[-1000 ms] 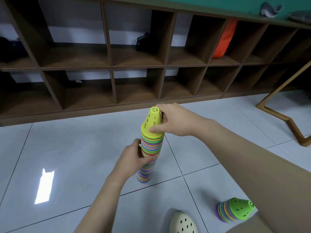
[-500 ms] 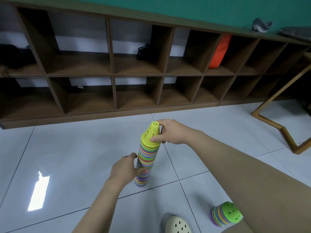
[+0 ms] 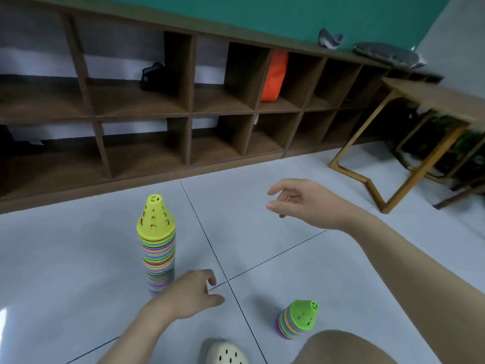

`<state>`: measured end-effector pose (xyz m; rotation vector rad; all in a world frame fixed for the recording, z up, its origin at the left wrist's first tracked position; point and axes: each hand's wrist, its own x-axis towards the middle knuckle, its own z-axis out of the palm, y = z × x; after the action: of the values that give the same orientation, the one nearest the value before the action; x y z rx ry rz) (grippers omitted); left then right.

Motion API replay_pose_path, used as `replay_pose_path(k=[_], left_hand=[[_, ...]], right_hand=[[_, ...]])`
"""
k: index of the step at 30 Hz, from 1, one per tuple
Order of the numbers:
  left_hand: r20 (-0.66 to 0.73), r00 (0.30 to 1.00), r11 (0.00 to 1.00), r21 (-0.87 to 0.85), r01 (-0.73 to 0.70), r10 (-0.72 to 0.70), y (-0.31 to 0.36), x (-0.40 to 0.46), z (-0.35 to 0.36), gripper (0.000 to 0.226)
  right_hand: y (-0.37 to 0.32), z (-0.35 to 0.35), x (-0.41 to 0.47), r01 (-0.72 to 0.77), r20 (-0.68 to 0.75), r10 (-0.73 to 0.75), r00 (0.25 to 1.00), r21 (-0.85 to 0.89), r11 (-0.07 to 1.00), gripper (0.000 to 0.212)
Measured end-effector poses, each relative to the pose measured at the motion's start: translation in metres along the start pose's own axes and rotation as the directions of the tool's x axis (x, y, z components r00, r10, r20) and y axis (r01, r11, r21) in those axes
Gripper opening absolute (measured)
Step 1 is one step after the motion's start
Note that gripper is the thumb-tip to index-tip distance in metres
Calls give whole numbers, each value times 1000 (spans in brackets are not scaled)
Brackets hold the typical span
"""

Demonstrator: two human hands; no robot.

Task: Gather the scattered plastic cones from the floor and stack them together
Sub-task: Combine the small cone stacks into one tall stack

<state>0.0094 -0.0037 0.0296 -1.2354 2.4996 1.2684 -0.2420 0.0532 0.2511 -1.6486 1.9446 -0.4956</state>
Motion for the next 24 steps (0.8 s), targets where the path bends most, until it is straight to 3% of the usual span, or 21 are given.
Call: replay_pose_path(k=[8, 13, 17, 19, 24], left_hand=[[186, 981, 998, -25, -52, 55, 11, 96, 80, 43], [219, 970, 994, -8, -108, 107, 3, 131, 136, 37], [207, 968, 989, -65, -131, 141, 2, 144, 186, 78], [208, 967, 988, -85, -129, 144, 6, 147, 207, 84], [190, 961, 967, -195, -162, 199, 17, 158, 244, 76]], right_hand=[[136, 38, -40, -174, -32, 180, 983, 152, 973, 44], [218, 112, -71, -250, -69, 265, 962, 171, 953, 71], [264, 172, -90, -355, -123, 400, 908, 281, 892, 89], [277, 196, -98, -374, -178, 460, 870, 370, 850, 88], [287, 228, -99, -383, -220, 507, 834, 432, 817, 73]])
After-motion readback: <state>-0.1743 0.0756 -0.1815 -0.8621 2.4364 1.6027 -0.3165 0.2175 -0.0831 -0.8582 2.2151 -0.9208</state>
